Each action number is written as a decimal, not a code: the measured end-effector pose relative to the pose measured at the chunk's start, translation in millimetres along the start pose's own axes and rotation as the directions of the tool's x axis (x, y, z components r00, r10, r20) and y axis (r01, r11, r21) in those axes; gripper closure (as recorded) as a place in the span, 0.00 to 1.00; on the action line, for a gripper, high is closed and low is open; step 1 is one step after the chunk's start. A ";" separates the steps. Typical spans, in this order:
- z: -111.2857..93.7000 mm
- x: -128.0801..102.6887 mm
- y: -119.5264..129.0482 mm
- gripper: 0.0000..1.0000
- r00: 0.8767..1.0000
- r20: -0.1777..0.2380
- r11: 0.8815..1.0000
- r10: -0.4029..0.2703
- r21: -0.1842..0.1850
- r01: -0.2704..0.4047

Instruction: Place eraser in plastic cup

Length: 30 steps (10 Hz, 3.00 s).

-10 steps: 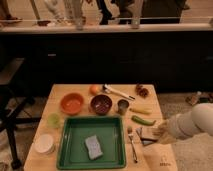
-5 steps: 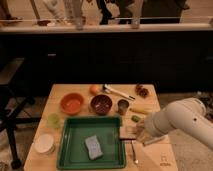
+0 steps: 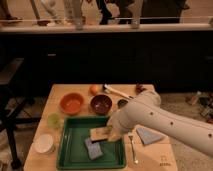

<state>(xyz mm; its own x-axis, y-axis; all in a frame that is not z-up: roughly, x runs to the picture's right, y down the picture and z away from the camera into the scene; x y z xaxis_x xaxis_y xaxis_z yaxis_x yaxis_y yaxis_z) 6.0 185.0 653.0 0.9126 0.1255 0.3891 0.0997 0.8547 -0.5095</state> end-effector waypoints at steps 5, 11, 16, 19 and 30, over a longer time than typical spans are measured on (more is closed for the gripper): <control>49.4 -109.6 -25.9 1.00 0.994 0.008 0.993 -0.105 -0.048 0.105; 62.7 -138.3 -31.2 1.00 0.992 0.011 0.990 -0.123 -0.064 0.124; 72.9 -116.3 -35.9 1.00 1.000 0.024 0.998 -0.006 -0.068 0.007; 100.0 -152.0 -63.3 1.00 0.997 0.032 0.995 -0.066 -0.079 0.069; 150.4 -225.0 -134.3 1.00 0.983 0.053 0.981 -0.175 -0.074 0.179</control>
<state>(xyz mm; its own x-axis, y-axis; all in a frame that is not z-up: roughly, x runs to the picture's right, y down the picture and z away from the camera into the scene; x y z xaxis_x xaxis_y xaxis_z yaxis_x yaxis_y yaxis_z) -272.4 117.8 749.4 0.8585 0.0005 0.5128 0.2905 0.8236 -0.4871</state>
